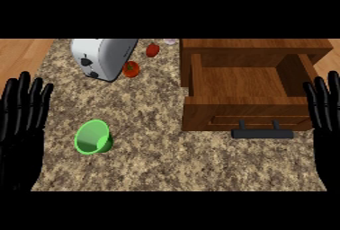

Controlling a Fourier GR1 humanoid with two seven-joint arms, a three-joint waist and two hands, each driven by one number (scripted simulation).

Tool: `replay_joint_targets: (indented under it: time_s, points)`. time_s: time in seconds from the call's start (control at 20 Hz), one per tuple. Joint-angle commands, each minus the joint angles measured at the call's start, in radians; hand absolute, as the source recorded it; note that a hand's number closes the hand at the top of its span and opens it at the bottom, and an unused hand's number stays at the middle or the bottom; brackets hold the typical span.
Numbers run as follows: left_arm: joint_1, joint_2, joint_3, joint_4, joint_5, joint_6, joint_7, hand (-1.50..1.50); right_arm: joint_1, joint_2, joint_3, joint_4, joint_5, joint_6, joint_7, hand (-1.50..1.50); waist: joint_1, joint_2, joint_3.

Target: Pick up the cup, place it into the drawer and close the drawer

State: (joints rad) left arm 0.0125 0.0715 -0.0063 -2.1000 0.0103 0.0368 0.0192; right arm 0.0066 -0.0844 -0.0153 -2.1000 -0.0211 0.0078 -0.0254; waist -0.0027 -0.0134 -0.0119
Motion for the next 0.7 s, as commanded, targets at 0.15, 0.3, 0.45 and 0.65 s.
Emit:
replay_joint_targets:
  time_s: [0.15, 0.3, 0.45, 0.65]
  points:
    - [-0.036, -0.069, 0.015, 0.027, -0.301, 0.316, 0.020, -1.50, 0.000, 0.017, 0.053, -0.025, 0.027, -0.006, 0.039, -1.50, 0.000, 0.012, 0.014]
    - [-0.028, -0.070, -0.007, 0.068, -0.244, 0.565, 0.057, -1.50, 0.001, 0.011, 0.067, 0.028, -0.066, 0.058, 0.080, -1.50, 0.001, 0.017, 0.012]
    - [-0.057, -0.071, -0.127, 0.106, -0.305, 0.739, 0.073, -1.50, -0.095, 0.020, 0.055, 0.061, -0.090, 0.039, 0.135, -1.50, 0.004, 0.016, 0.012]
    - [-0.166, -0.071, -0.202, 0.253, -0.352, 0.872, 0.077, -1.50, -0.054, -0.022, 0.009, 0.001, -0.133, 0.075, 0.164, -1.50, -0.004, 0.014, 0.012]
